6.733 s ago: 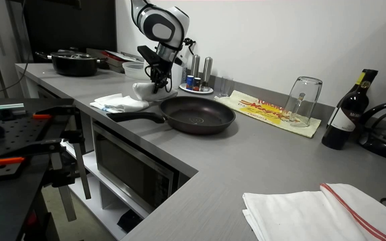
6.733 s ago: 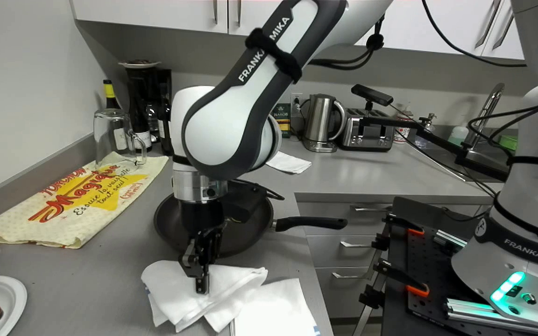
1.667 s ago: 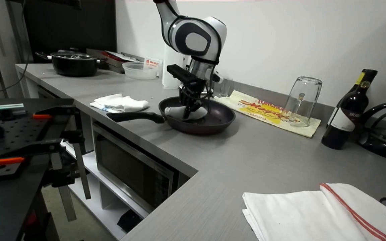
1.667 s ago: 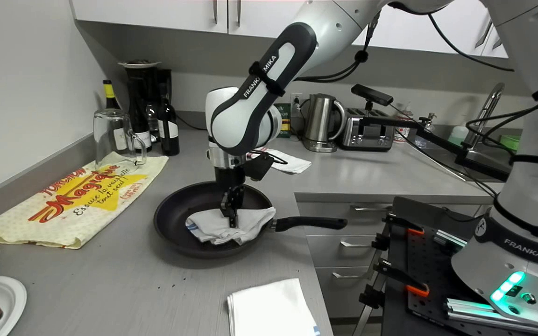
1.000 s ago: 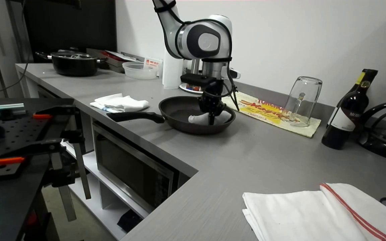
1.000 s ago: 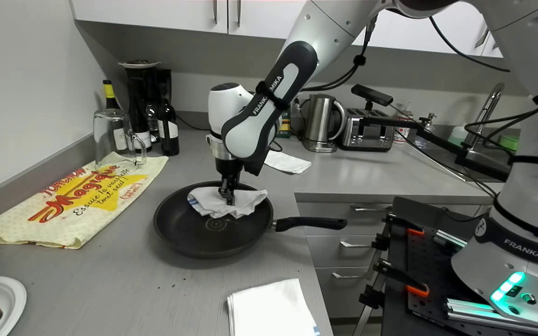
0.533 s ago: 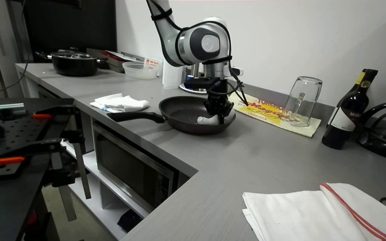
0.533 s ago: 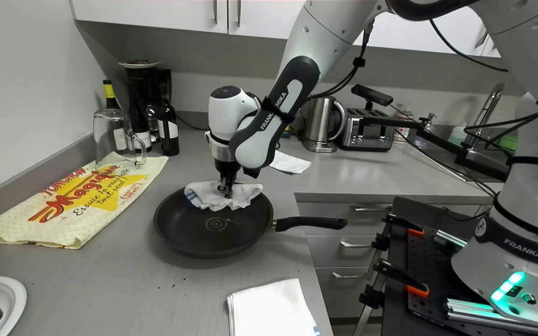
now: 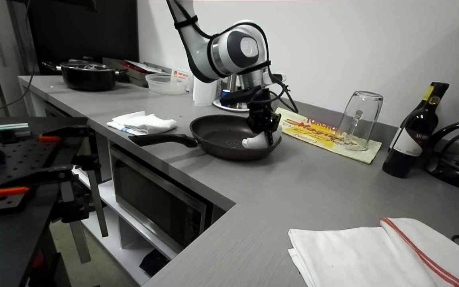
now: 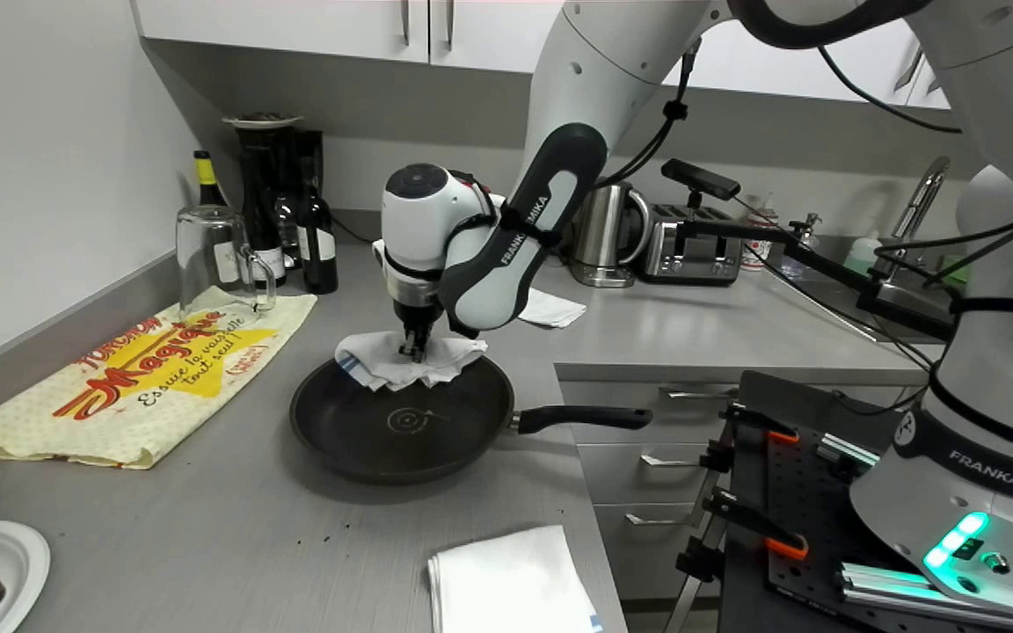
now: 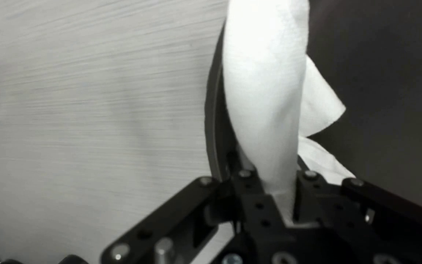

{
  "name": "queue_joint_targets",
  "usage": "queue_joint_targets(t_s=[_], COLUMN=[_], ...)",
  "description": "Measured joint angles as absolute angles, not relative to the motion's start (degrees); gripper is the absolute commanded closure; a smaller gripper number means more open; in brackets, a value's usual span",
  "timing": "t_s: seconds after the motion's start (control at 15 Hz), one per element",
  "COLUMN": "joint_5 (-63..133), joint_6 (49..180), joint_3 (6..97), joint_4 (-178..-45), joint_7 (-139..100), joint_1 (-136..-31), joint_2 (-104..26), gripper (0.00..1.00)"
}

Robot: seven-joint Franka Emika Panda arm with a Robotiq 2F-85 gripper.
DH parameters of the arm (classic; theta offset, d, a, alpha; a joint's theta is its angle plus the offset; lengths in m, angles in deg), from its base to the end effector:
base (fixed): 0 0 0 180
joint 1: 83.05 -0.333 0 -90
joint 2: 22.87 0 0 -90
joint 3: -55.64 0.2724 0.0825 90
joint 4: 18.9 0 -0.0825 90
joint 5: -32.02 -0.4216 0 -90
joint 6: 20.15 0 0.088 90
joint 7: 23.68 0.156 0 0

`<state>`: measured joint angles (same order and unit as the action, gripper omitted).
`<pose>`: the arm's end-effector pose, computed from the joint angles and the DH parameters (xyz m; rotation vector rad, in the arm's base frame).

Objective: Pick up the towel from the table, wipe the pan with it and put the towel back on the countertop.

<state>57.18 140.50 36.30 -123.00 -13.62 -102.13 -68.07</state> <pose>0.6638 0.0013 0.0333 2.6887 0.4681 0.3183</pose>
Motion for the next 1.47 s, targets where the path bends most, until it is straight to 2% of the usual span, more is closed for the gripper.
queue_joint_targets(t_s=[0.47,0.67,0.93,1.27,1.47], joint_5=[65.4,65.8,63.1,49.4,40.0], joint_6=[143.2,142.9,138.5,124.5,116.7], joint_3=[25.9,26.0,33.3,52.2,60.5], joint_4=[-123.9,-126.0,-129.1,-129.9,-129.6], joint_7=[-4.3,-2.6,-3.1,-13.6,-20.2], joint_1=[-113.5,-115.9,-114.7,-105.0,-99.8], joint_2=[-67.6,-65.0,-57.8,-48.5,-46.5], gripper=[0.95,0.95,0.95,0.95,0.95])
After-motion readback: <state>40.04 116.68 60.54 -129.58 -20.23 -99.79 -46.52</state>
